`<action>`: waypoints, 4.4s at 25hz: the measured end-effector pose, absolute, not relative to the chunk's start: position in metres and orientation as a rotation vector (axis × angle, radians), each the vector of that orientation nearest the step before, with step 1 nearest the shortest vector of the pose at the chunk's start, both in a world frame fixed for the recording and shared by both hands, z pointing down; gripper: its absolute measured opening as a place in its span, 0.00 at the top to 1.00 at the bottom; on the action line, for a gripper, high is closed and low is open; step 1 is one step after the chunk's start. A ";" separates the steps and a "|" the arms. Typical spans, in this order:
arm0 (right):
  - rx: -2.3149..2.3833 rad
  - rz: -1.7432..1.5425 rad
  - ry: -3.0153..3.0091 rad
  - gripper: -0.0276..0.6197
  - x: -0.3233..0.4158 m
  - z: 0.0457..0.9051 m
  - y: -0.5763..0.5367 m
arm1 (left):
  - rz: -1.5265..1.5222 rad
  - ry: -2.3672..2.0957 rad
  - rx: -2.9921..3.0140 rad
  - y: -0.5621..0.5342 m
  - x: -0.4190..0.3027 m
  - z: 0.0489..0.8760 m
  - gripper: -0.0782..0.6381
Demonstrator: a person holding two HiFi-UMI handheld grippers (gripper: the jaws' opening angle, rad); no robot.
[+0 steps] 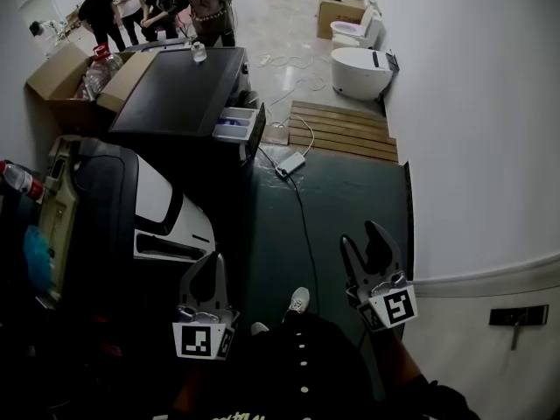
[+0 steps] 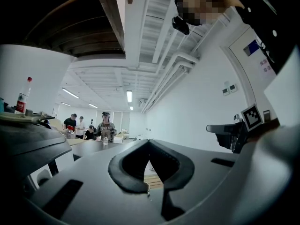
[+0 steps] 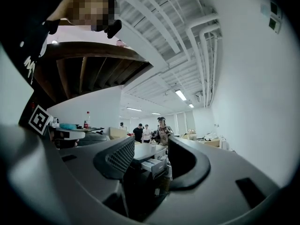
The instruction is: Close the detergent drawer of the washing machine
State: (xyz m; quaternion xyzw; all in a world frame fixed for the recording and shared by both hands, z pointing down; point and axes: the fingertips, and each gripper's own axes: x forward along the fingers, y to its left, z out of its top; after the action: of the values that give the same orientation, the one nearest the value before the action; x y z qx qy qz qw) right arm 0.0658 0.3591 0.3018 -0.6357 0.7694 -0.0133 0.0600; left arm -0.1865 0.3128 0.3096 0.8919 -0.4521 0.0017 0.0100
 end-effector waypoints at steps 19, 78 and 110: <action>-1.922 -0.072 2.460 0.63 0.115 0.331 0.306 | 0.003 -1.523 2.727 0.280 -0.141 0.307 0.87; -2.050 0.019 2.315 0.65 0.077 0.307 0.126 | -0.126 -1.288 2.855 0.067 -0.161 0.301 0.87; -1.970 0.038 2.323 0.65 0.229 0.313 0.019 | -0.081 -1.355 2.846 -0.037 -0.019 0.303 0.87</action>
State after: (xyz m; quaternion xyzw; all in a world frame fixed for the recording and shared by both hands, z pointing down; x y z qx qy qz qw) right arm 0.2291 0.0194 0.3129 -0.6460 0.7618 0.0125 0.0476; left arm -0.0187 -0.0375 0.3032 0.9026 -0.4297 -0.0257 -0.0055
